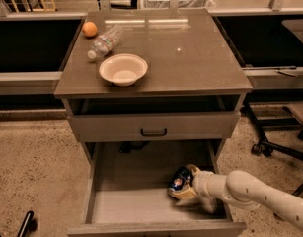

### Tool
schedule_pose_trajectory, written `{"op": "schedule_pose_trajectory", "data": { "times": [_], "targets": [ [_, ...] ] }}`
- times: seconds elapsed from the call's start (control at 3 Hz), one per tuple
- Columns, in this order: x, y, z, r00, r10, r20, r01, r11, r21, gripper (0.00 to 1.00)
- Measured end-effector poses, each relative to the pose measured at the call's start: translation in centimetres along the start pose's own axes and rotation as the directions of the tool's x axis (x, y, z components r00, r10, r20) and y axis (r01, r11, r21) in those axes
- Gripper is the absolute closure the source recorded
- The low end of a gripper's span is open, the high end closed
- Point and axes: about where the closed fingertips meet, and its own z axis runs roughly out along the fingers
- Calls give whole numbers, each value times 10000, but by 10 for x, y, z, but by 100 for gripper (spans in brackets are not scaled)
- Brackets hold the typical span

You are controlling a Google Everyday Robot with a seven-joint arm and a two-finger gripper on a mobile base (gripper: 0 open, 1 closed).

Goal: Pick pepsi can from middle drawer and place on counter

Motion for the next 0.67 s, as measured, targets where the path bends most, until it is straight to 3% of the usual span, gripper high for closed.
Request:
{"op": "schedule_pose_trajectory", "data": {
  "times": [0.33,0.67],
  "targets": [
    [-57,-23,-52,9761,-1606,1462,1597,9870,180,100],
    [-114,-29,-111,8969,-3562,2621,3554,9333,522,100]
  ]
}}
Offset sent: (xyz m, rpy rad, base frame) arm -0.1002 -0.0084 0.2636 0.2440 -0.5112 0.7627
